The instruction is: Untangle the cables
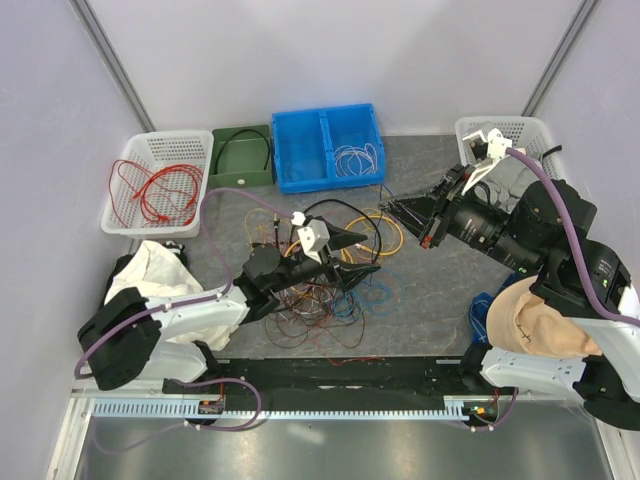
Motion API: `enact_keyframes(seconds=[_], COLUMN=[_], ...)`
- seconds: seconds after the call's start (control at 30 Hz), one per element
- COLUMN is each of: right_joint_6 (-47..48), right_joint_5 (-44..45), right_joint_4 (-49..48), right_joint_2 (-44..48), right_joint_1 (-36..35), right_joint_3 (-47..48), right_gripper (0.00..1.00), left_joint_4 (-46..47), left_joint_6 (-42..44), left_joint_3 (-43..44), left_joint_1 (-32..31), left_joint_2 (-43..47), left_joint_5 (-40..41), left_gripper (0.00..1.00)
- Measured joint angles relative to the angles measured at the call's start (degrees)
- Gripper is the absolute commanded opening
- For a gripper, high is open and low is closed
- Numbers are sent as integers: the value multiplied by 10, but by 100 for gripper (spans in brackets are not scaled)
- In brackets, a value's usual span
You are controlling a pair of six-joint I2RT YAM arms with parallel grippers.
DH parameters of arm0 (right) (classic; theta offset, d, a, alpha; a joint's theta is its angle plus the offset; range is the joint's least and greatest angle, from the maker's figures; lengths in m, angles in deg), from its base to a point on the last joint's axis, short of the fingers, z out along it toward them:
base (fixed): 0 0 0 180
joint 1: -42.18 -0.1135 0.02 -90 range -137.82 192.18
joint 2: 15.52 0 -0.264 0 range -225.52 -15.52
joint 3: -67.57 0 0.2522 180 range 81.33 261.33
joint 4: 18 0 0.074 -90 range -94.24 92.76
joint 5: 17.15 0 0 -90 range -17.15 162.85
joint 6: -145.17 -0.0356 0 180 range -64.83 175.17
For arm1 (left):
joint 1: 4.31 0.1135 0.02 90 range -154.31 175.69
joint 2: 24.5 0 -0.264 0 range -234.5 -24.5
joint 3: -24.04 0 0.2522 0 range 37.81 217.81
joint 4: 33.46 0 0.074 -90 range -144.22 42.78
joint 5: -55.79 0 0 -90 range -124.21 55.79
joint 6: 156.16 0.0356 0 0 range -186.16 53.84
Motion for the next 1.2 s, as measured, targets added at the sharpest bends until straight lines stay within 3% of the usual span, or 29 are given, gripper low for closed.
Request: enact_keyframes(seconds=[0.07, 0.13, 0.17, 0.2, 0.23, 0.33, 0.47, 0.57, 0.67, 0.83, 0.93, 1.2], right_joint_6=[-1, -2, -2, -2, -2, -2, 5, 15, 20, 20, 20, 16], right_joint_5=[-2, -3, -4, -4, -5, -4, 15, 48, 80, 116, 116, 72], right_joint_4=[-2, -2, -2, -2, -2, -6, -12, -18, -24, -39, -55, -184], right_joint_2=[0, -1, -1, -1, -1, 3, 34, 88, 147, 226, 234, 217], right_joint_1=[0, 0, 0, 0, 0, 0, 0, 0, 0, 0, 0, 0], right_joint_3=[-1, -2, -3, -5, -7, -19, -66, -129, -196, -303, -349, -444], right_gripper=[0, 0, 0, 0, 0, 3, 41, 59, 69, 74, 74, 77], left_joint_4=[10, 18, 20, 20, 17, -10, -101, -236, -366, -519, -569, -644], left_joint_6=[-7, -12, -15, -18, -20, -21, -15, -2, 14, 35, 37, 38], left_joint_3=[9, 19, 25, 31, 39, 61, 88, 139, 254, 459, 527, 553], left_joint_1=[0, 0, 0, 0, 0, 0, 0, 0, 0, 0, 0, 0], left_joint_2=[-18, -35, -43, -51, -58, -67, -39, 12, 42, 66, 71, 65], left_joint_5=[-9, -19, -22, -25, -27, -28, 25, 94, 163, 230, 242, 242], left_gripper=[76, 58, 46, 16, 3, 2, 2, 2, 2, 2, 2, 2])
